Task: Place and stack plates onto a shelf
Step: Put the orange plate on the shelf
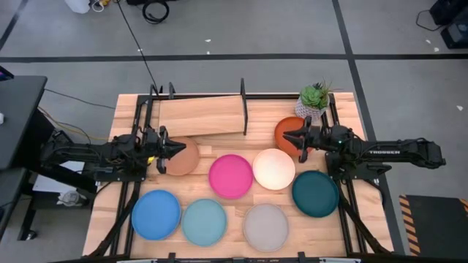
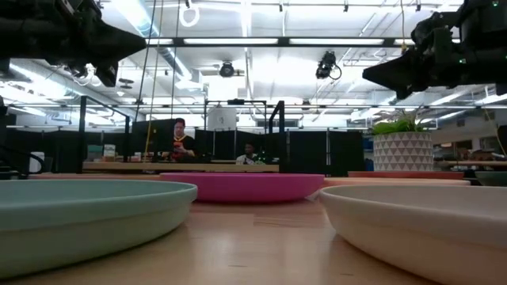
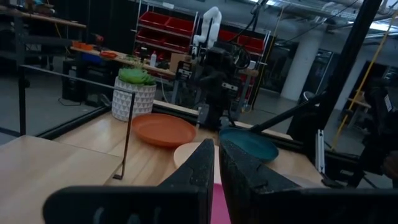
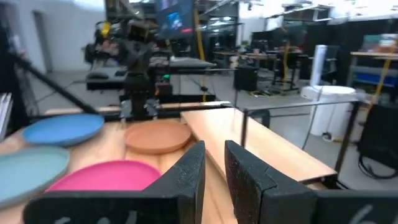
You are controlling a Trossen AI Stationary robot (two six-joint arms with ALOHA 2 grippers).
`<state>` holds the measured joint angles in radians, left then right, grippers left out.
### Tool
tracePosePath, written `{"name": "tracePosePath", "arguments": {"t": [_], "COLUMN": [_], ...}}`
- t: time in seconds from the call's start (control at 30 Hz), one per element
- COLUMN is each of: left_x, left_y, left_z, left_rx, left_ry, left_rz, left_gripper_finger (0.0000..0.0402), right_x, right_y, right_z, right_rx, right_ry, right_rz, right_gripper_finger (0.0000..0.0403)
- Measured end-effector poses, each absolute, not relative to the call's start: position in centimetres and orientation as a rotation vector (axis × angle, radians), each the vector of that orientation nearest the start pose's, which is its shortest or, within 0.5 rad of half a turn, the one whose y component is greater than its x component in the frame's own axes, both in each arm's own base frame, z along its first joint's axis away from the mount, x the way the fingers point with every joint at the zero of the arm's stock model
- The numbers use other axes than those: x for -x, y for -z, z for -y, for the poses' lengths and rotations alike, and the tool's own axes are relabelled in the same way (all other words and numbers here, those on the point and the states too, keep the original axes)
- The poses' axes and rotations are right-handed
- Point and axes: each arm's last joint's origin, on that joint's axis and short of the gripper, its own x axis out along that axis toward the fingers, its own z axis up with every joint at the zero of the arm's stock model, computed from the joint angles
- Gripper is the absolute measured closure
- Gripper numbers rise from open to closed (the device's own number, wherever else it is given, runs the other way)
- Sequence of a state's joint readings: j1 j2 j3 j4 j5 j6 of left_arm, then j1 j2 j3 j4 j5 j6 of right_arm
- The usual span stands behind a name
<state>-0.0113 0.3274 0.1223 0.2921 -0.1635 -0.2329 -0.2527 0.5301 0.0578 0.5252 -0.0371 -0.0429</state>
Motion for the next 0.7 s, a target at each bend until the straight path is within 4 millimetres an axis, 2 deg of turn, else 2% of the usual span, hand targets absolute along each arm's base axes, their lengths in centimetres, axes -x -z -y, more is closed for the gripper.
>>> {"name": "tracePosePath", "arguments": {"t": [0.43, 0.57, 0.7], "left_x": [-11.8, -11.8, -11.8], "left_y": [-20.6, -20.6, -20.6], "left_z": [-0.4, -0.4, -0.4], "left_rx": [0.225, 0.219, 0.173], "left_ry": [-0.156, -0.157, -0.162], "left_rz": [0.108, 0.108, 0.104], "left_gripper_finger": [0.0370, 0.0370, 0.0370], "right_x": [-14.3, -15.5, -17.2], "right_y": [-20.1, -19.7, -19.4], "right_z": [3.7, 3.9, 3.8], "right_rx": [-0.073, -0.110, -0.151], "right_ry": [0.299, 0.372, 0.370], "right_rz": [-0.268, -0.429, -0.581], "right_gripper_finger": [0.0334, 0.0334, 0.0334]}}
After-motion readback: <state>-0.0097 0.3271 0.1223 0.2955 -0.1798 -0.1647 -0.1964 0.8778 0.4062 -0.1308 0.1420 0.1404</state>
